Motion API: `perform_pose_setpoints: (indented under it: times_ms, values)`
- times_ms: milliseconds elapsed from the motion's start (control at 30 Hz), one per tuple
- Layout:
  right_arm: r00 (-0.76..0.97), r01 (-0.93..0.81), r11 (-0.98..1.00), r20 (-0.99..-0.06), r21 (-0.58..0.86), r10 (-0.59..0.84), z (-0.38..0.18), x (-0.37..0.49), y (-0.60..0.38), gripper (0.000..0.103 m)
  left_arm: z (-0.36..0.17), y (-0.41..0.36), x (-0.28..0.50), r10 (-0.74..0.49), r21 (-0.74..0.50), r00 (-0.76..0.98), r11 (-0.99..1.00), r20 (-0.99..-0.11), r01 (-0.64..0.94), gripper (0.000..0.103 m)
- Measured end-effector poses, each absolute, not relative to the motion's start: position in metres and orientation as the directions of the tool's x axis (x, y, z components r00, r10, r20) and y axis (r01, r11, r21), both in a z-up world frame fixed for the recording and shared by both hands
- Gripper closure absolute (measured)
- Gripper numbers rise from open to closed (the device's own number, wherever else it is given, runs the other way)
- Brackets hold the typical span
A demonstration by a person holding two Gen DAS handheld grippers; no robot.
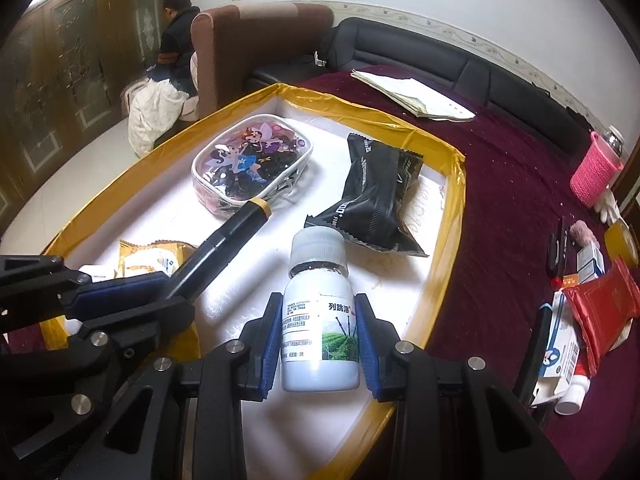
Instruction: Organize objects
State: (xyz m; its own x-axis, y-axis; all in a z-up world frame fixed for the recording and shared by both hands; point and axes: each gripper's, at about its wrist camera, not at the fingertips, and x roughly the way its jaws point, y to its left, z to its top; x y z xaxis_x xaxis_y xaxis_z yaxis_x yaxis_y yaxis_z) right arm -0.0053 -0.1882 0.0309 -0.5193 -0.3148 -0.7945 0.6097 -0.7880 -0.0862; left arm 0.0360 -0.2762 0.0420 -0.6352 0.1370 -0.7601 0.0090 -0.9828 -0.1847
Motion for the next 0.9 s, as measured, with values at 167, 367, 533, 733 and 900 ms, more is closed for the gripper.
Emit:
perform_pose_setpoints:
  times_ms: [167,367,533,733,900]
  values:
    - [-0.513,0.624,-0.775,-0.801,-0.101,-0.309,0.028,-0.005,-0.192,0.065,0.043,-0.278,0.036,0.141,-0.193,-0.634,-0.981,-0.760,0.014,0.089]
    - [-0.519,0.624,-0.773,-0.800,-0.113,-0.302,0.029,-0.004,-0.192,0.064,0.044,-0.277,0.037,0.144,-0.197,-0.631,-0.980,-0.762,0.015,0.087]
    - [-0.529,0.619,-0.778,-0.791,-0.111,-0.308,0.035,0.000,-0.188,0.064,0.048,-0.278,0.039,0.134,-0.197,-0.641,-0.980,-0.755,0.027,0.075]
    - [-0.548,0.605,-0.790,-0.770,-0.094,-0.327,0.050,0.005,-0.176,0.063,0.058,-0.275,0.046,0.106,-0.173,-0.667,-0.984,-0.738,0.035,0.055]
    - [-0.564,0.585,-0.809,-0.746,-0.060,-0.353,0.064,0.012,-0.153,0.057,0.065,-0.264,0.050,0.098,-0.150,-0.679,-0.989,-0.727,0.017,0.043]
